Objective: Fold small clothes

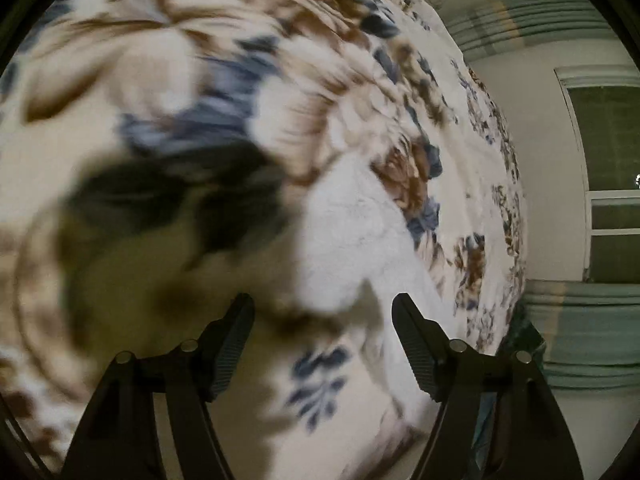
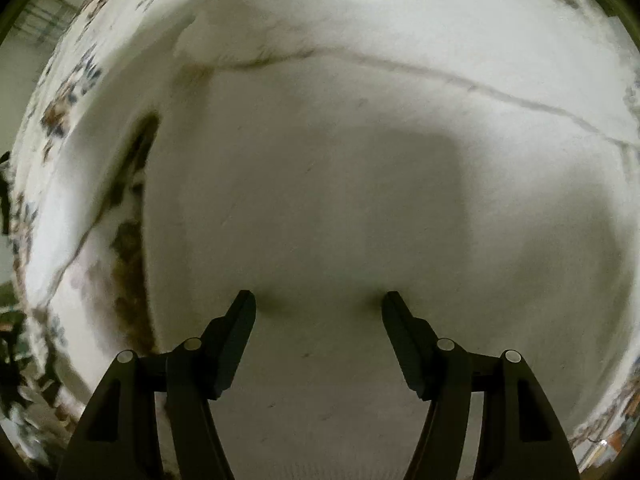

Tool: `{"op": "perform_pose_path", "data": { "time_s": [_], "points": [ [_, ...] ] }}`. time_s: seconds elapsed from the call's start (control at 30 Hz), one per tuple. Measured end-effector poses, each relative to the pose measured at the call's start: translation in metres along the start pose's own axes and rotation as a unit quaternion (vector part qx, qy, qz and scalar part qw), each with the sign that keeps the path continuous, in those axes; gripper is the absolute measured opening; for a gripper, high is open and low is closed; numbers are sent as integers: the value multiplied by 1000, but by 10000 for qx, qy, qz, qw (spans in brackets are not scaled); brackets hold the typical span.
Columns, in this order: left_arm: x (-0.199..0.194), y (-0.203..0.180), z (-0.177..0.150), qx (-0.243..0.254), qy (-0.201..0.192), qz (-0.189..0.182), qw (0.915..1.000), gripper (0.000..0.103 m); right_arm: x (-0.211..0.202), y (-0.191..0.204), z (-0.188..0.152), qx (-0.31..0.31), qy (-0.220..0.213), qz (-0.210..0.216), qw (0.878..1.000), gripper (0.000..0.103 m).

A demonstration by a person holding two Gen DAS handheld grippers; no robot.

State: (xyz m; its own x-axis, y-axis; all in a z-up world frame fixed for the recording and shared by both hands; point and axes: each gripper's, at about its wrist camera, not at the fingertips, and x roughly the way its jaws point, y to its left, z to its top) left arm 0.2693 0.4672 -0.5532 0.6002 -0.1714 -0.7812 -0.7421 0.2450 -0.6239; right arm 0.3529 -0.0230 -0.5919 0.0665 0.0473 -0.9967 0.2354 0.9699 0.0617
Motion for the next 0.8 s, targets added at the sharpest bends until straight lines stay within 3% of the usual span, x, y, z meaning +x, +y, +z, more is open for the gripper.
{"op": "perform_pose_path", "data": {
  "time_s": [0.07, 0.1, 0.13, 0.17, 0.2, 0.33, 0.4, 0.43, 0.53, 0.67, 0.8],
  "points": [
    [15, -20, 4, 207, -228, 505, 9982, 67, -10, -3, 5, -193, -454, -957, 9942, 71],
    [20, -30, 6, 369, -385, 709, 9961, 67, -13, -3, 6, -253, -636, -1192, 9905, 74],
    [23, -39, 7, 537, -567, 919, 9927, 60, -16, -6, 7, -292, -816, -1356, 9870, 76],
    [24, -49, 9, 740, -762, 1096, 9883, 26, -17, -11, 8, -285, -927, -1466, 9844, 76],
    [27, -56, 12, 919, -860, 1259, 9840, 7, -15, -12, 8, -253, -956, -1502, 9837, 76],
    [12, -84, 32, 1193, -1234, 1321, 9763, 8, -8, -19, 23, -5, -849, -1499, 9851, 76],
    [1, -100, 39, 1358, -1382, 1267, 9728, 8, -20, -24, 35, 71, -903, -1559, 9836, 84],
    [-5, -111, 40, 1465, -1427, 1208, 9714, 8, -21, -26, 39, 74, -997, -1613, 9818, 97],
    [-21, -142, 36, 1809, -1562, 1053, 9653, 8, -27, -33, 45, 80, -1149, -1561, 9810, 100],
    [-38, -207, 5, 2504, -1707, 802, 9496, 8, -37, -52, 65, 374, -1214, -981, 9870, 100],
    [-39, -280, -53, 3357, -1606, 466, 9270, 8, -54, -80, 83, 690, -1396, -370, 9871, 100]
  ]
}}
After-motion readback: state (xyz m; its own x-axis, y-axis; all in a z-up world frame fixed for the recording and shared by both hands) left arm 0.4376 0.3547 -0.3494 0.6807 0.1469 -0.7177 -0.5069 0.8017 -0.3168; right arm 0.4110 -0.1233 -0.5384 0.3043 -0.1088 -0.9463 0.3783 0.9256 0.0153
